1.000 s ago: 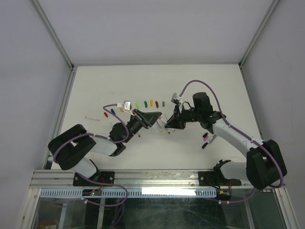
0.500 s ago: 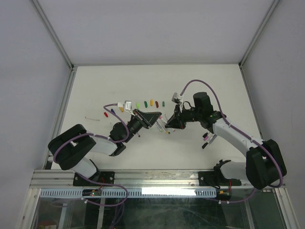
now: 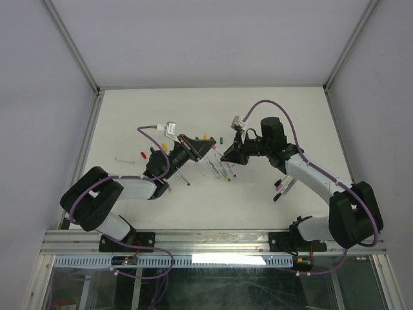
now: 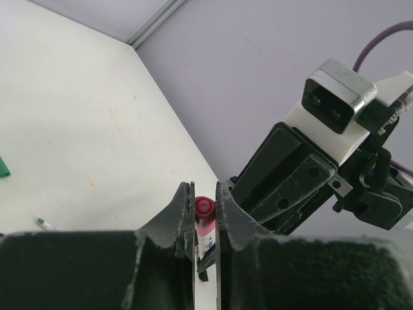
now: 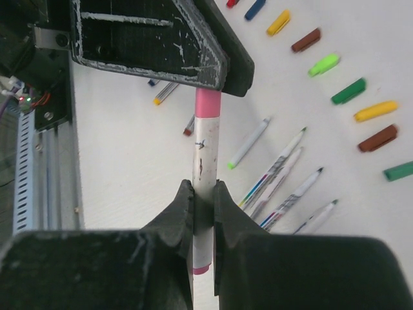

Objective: Open the pen caps
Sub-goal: Open the pen cap from the pen, then place the pen at the center of the board.

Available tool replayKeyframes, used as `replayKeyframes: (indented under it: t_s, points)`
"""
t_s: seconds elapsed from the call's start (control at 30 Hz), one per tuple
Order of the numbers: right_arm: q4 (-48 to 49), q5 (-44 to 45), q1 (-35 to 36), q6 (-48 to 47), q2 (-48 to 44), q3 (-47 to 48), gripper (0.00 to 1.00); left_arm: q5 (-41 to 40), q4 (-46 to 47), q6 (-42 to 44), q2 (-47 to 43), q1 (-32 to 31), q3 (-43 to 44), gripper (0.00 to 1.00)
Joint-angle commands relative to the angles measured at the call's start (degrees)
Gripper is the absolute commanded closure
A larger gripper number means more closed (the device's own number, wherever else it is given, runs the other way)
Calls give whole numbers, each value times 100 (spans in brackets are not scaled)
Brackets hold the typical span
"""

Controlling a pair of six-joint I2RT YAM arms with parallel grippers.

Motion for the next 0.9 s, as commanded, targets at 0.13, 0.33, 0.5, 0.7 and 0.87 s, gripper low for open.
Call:
replayKeyframes:
  t_s: [0.13,0.33,0.5,0.7,0.87]
  points:
    - [-568,-187,-4,-258,33,71,100,-1220,-1048,431,-969,1360,1023,100]
    - [-558,184,-11,-162,123,70,100,-1544,-1518,432,-1477,1495,855,100]
    - [-370,1978,-129,271,505,20,100,-1178,-2039,361,-1889,1511,515,100]
    - [-647,3404,-130,931,1273,432,100,-740,-2670,173,-2383,1511,-74,100]
    - [-611,3832,-130,1186,1502,467,100,-801,-3539,-21,-2848,1510,-282,100]
